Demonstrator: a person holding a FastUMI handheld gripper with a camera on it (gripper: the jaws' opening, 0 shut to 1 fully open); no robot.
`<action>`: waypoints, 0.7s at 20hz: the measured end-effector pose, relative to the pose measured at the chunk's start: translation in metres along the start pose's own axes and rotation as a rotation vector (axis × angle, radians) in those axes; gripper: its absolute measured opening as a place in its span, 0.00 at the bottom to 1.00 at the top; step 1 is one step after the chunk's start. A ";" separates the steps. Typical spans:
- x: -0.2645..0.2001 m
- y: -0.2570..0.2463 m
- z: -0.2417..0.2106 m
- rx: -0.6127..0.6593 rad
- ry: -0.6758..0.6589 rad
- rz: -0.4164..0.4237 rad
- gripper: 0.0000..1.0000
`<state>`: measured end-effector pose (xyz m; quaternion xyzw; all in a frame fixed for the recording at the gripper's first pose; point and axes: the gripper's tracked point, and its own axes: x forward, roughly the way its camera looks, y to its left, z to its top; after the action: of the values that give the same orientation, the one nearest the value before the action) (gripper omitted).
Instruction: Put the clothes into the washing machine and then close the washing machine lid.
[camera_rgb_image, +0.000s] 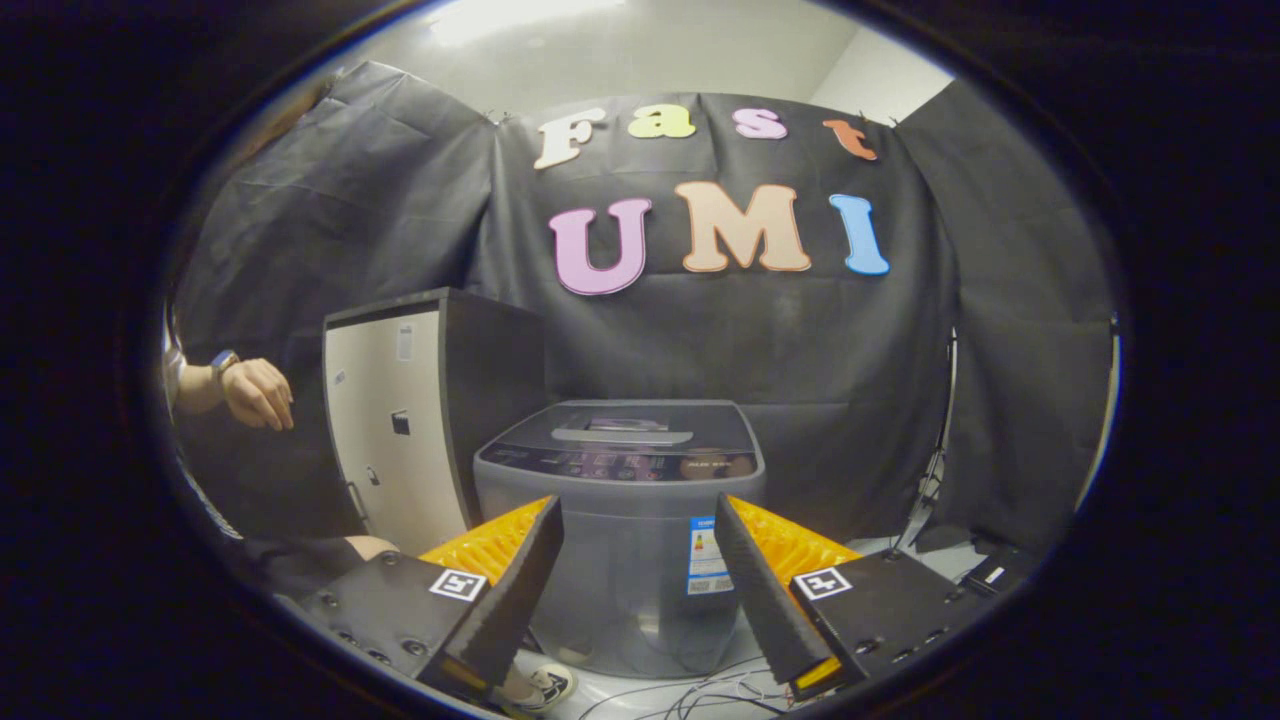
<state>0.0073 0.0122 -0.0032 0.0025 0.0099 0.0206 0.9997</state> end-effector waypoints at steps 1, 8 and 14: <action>0.000 0.002 -0.001 -0.001 0.000 0.005 0.96; -0.001 0.008 0.000 -0.003 -0.007 0.034 0.96; -0.001 0.012 0.000 -0.003 -0.011 0.054 0.96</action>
<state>0.0057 0.0239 -0.0027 0.0014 0.0041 0.0478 0.9988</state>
